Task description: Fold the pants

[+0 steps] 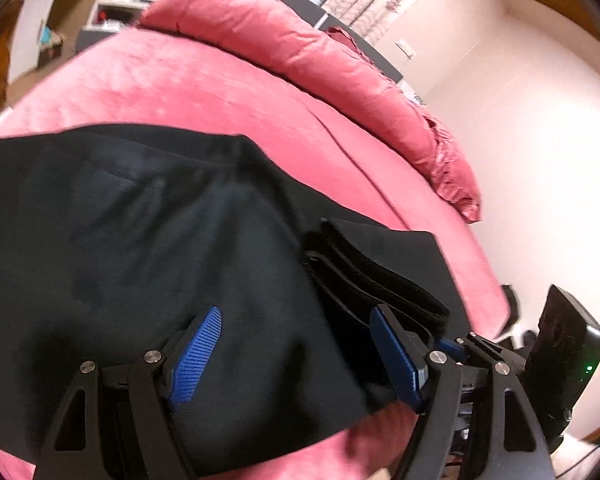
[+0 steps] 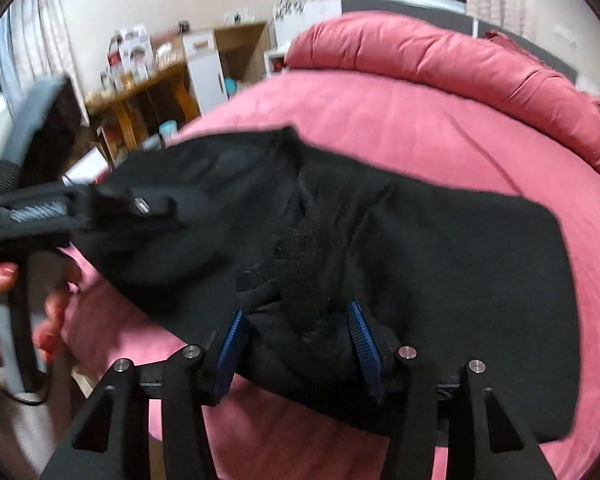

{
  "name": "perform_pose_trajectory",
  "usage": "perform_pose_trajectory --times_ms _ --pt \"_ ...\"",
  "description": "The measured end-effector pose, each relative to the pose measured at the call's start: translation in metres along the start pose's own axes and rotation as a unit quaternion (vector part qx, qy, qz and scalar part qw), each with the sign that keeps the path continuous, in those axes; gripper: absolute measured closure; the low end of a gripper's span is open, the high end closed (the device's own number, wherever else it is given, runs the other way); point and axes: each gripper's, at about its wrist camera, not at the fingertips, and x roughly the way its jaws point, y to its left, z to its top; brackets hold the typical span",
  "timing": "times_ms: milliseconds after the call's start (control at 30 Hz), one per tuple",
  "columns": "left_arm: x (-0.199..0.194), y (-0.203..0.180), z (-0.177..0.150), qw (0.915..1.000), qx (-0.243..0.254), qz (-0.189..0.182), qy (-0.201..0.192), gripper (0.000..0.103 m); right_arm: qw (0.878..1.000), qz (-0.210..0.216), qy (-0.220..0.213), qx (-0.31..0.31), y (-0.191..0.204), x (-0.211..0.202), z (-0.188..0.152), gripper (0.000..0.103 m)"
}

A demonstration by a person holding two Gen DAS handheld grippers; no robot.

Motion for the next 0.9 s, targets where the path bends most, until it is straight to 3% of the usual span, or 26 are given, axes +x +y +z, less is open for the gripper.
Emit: perform_pose_trajectory --times_ms 100,167,233,400,467,600,667,833,900 --pt "0.006 -0.007 0.006 0.9992 -0.018 -0.035 0.008 0.025 0.998 -0.023 -0.05 0.039 -0.018 -0.032 -0.001 0.04" --pt "0.012 -0.013 0.012 0.9977 -0.027 -0.059 0.017 0.024 0.99 -0.064 -0.084 0.098 -0.045 -0.06 -0.006 0.034" --pt "0.022 -0.02 0.018 0.9961 -0.035 -0.076 0.028 0.016 0.978 -0.071 -0.102 0.17 -0.075 -0.082 -0.018 0.034" --pt "0.064 -0.028 0.019 0.9945 -0.045 -0.029 0.09 0.019 0.941 -0.144 -0.083 0.293 -0.134 -0.106 -0.054 0.033" --pt "0.074 -0.029 0.017 0.9931 -0.052 -0.028 0.101 0.028 0.931 -0.156 -0.056 0.324 -0.15 -0.103 -0.065 0.034" --pt "0.083 -0.038 0.017 0.992 -0.03 -0.028 0.119 0.081 0.928 -0.108 -0.001 0.356 -0.164 -0.094 -0.077 0.034" --pt "0.083 -0.042 0.019 0.9926 -0.015 -0.025 0.118 0.083 0.931 -0.089 0.017 0.354 -0.164 -0.086 -0.081 0.034" --pt "0.065 -0.045 0.031 0.9941 -0.026 -0.061 0.085 0.09 0.934 -0.062 0.052 0.347 -0.164 -0.073 -0.089 0.053" --pt "0.05 -0.045 0.041 0.9951 -0.025 -0.073 0.063 0.09 0.931 -0.057 0.049 0.357 -0.16 -0.072 -0.087 0.053"
